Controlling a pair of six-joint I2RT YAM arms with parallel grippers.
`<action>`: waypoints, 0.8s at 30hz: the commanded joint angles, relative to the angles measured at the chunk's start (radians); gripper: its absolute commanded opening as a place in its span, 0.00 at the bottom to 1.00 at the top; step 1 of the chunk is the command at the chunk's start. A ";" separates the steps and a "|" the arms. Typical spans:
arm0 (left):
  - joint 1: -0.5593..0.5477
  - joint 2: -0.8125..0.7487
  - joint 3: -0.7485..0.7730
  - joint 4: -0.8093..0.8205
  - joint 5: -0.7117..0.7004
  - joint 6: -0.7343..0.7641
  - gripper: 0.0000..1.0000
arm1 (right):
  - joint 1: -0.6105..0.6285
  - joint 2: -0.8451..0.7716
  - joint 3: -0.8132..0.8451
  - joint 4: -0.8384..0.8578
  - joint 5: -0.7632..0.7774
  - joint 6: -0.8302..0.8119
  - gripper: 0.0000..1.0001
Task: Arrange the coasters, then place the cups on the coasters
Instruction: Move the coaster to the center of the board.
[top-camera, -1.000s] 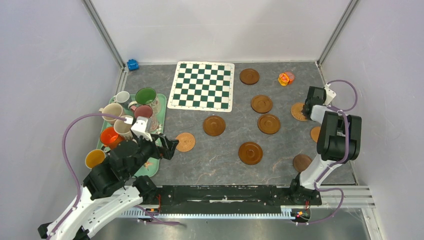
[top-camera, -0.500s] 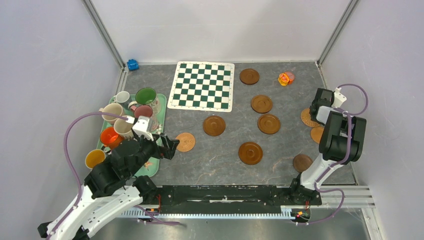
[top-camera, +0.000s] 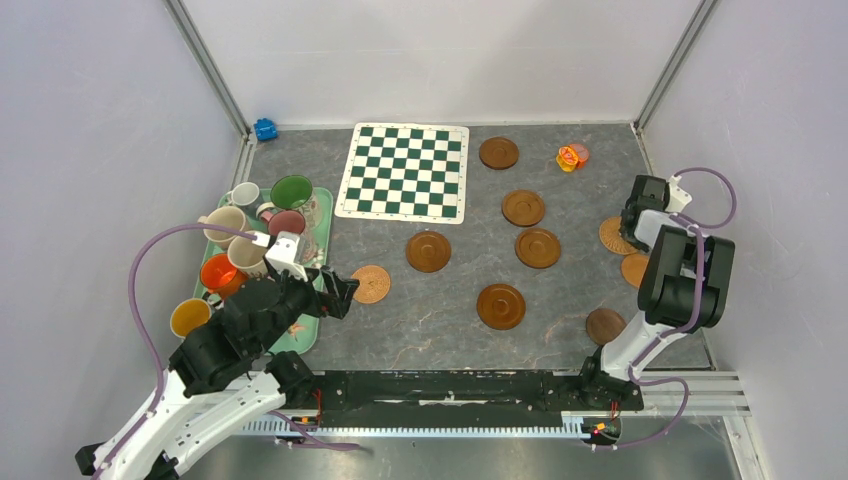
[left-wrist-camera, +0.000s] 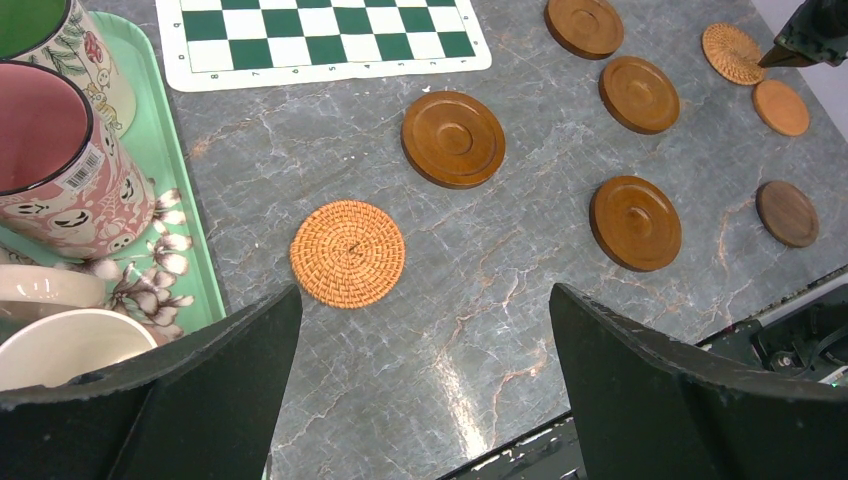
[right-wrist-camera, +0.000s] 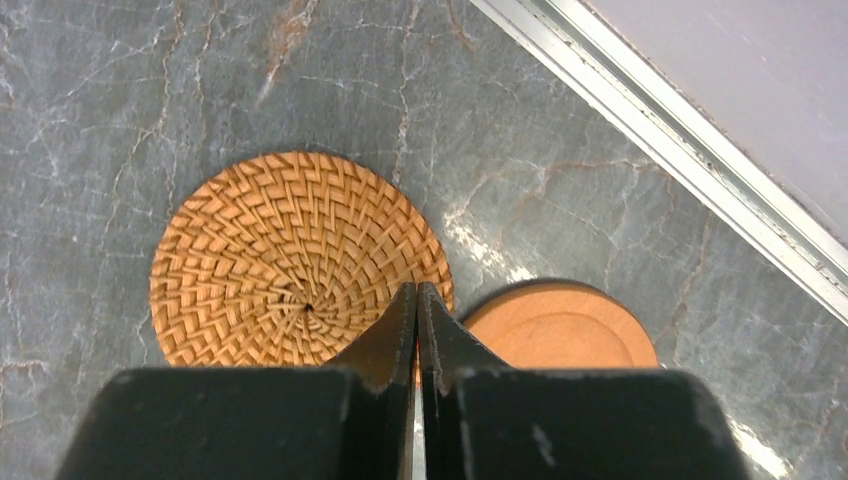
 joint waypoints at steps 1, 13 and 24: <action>-0.004 -0.007 0.006 0.031 0.005 0.019 1.00 | -0.006 -0.096 -0.020 -0.061 0.004 0.026 0.00; -0.004 -0.014 0.002 0.037 0.034 0.022 1.00 | -0.007 -0.232 -0.198 -0.077 0.073 0.025 0.00; -0.004 0.024 0.003 0.045 0.068 0.028 1.00 | -0.007 -0.283 -0.281 -0.130 0.004 0.057 0.00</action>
